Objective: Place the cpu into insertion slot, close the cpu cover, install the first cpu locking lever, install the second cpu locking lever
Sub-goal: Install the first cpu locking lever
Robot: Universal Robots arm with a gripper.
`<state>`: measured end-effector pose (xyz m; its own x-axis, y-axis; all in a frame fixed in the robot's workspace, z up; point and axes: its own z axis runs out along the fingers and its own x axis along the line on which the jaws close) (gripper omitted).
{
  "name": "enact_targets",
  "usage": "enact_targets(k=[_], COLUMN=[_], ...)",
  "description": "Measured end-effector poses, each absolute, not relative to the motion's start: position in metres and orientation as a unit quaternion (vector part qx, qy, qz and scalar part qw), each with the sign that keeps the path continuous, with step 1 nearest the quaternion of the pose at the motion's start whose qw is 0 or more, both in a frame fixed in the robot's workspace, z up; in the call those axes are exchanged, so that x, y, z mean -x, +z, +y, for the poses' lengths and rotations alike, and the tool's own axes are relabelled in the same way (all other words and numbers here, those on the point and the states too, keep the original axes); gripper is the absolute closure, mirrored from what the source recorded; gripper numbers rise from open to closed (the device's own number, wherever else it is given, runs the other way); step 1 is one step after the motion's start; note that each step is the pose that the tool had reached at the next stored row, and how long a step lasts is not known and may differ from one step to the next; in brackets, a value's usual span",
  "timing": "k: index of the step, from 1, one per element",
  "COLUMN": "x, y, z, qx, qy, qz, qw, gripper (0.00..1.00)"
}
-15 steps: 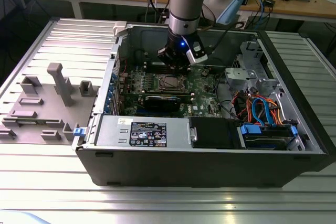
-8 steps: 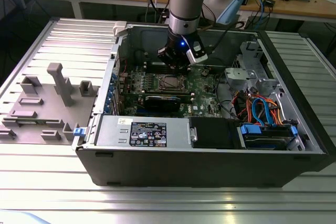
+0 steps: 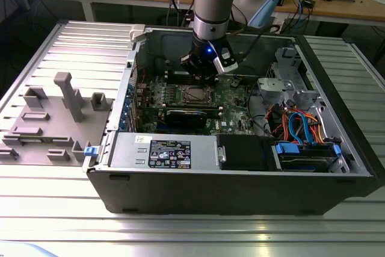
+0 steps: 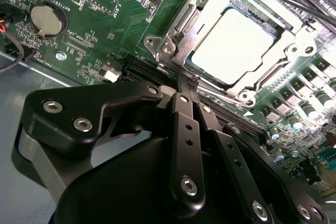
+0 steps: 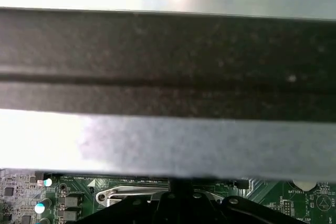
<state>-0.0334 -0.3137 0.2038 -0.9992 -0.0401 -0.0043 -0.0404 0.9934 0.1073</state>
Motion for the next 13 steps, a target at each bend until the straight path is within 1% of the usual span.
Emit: enact_targets(k=[8,13], x=[0.0334,0.0334], y=[0.2004,0.2071], z=[-0.3137,-0.3130], qx=[0.020,0.020], qy=[0.050,0.050], qz=[0.999,0.999], qw=[0.001,0.001], gripper=[0.89,0.89])
